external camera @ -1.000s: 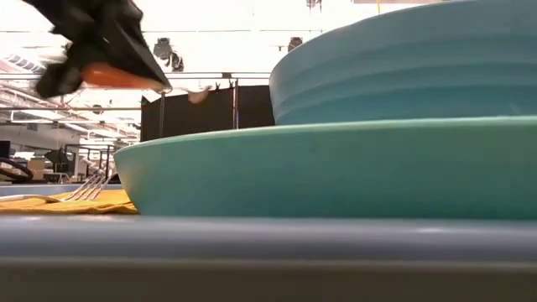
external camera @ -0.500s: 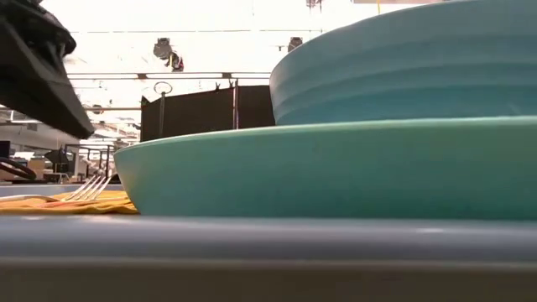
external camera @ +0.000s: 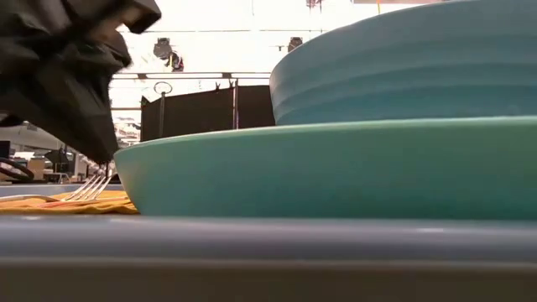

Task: Set up tray
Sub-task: Put the orange spoon on top of the yellow napkin to the right of the orange fork

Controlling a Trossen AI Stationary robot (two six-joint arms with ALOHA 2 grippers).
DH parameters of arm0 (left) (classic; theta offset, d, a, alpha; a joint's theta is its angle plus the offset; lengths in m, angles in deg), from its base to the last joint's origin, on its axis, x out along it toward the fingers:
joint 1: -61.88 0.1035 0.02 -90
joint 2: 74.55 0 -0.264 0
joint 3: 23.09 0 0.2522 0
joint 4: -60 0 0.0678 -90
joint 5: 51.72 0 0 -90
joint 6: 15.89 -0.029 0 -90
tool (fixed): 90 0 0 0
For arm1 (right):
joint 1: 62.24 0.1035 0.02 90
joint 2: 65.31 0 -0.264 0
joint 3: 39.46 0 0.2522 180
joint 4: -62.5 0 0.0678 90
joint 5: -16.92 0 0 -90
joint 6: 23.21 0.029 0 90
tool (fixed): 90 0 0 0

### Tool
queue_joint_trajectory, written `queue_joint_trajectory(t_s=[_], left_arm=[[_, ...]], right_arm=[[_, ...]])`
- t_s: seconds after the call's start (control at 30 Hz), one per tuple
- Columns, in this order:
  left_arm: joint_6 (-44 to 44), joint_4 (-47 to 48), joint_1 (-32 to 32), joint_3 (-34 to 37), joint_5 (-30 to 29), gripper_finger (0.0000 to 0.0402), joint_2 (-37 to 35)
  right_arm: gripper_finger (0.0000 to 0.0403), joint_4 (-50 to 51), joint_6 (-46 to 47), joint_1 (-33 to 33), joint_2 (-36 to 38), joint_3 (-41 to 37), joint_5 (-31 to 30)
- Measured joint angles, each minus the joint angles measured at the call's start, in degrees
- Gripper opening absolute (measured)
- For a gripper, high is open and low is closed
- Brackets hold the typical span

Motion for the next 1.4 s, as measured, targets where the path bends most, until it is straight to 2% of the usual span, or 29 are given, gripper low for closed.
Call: queue_joint_trajectory(t_s=[0.13,0.33,0.47,0.67,1.0,1.4], left_arm=[[-6.13,-0.28,4.95,0.0,6.23,0.006,0.02],[-13.05,-1.74,8.23,0.0,9.79,0.0105,0.02],[-13.3,-0.47,8.61,0.0,10.12,0.0123,0.02],[-11.29,2.89,8.61,0.02,11.26,0.0122,0.26],[-9.76,2.92,9.31,0.02,11.0,0.0122,0.27],[-9.67,0.22,9.57,-0.04,12.18,0.0122,4.62]], right_arm=[[0.0114,0.0,0.01,-0.01,-0.01,-0.02,0.0],[0.0114,0.0,0.02,-0.02,0.0,0.0,0.0],[0.0114,0.02,0.02,-0.02,0.0,-0.02,0.0],[0.0114,0.02,0.0,-0.02,0.0,0.0,0.0],[0.0114,0.02,0.02,-0.02,0.0,-0.02,0.0],[0.0114,0.17,0.02,-0.01,0.0,-0.01,-0.01]])
